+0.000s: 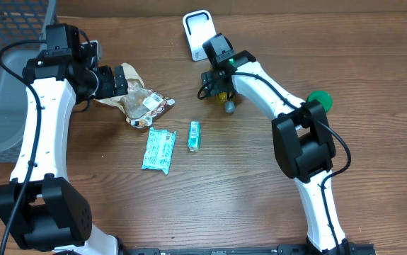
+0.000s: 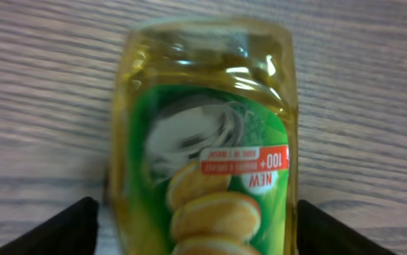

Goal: Scan the item barcode

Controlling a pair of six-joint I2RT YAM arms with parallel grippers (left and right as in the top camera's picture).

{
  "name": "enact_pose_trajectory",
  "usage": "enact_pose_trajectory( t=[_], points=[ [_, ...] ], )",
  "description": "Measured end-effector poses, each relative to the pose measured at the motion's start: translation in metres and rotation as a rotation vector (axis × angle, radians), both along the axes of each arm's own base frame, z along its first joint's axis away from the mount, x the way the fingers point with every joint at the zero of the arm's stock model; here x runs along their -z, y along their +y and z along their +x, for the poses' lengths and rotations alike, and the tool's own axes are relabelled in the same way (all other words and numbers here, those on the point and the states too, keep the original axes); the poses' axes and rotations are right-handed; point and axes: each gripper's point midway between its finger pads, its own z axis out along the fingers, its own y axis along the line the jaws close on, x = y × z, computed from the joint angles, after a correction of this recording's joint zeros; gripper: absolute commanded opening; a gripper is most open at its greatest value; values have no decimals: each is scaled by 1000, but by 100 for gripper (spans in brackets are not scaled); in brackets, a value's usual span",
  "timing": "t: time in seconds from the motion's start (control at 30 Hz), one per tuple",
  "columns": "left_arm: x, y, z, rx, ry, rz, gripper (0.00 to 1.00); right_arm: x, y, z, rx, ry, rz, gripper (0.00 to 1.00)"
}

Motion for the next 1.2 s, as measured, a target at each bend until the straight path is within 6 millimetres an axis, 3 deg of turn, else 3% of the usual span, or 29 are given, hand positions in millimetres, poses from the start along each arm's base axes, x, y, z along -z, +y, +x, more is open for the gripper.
enact_pose_trajectory(
  t=[0.07,0.27,0.47,0.57,0.93,1.03,1.2],
  points=[
    [0,0,0,0,0,0,100,6,-2,0,3,9,-5,68],
    [0,0,0,0,0,0,99,7,-6,0,10,17,-8,65],
    [0,0,0,0,0,0,99,-2,-8,-7,11,52,-22,54],
    [0,0,0,0,0,0,100,-21,-5,-1,8,37,-14,51],
    [0,0,0,0,0,0,100,-144,22,56,8,-271,139,43],
    [0,0,0,0,0,0,100,-161,30,71,8,-356,182,43],
    [0,0,0,0,0,0,100,-158,36,84,8,-419,213,42]
  ],
)
